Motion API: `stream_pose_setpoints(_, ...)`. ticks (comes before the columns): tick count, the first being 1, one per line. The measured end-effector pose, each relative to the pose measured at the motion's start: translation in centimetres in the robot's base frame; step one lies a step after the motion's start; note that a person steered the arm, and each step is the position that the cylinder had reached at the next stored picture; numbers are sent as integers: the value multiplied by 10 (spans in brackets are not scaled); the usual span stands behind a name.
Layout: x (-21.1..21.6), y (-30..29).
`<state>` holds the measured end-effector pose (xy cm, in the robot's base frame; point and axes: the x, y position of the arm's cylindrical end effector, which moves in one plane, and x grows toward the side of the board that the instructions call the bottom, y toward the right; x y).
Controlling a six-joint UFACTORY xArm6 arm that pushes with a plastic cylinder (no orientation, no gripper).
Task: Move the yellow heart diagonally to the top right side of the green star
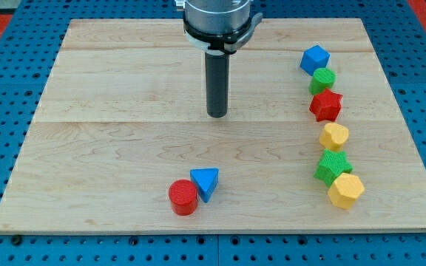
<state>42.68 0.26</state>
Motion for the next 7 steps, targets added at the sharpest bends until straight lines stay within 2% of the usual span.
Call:
stream_pose_setpoints(3, 0, 2)
stream_pose_setpoints(7, 11, 46)
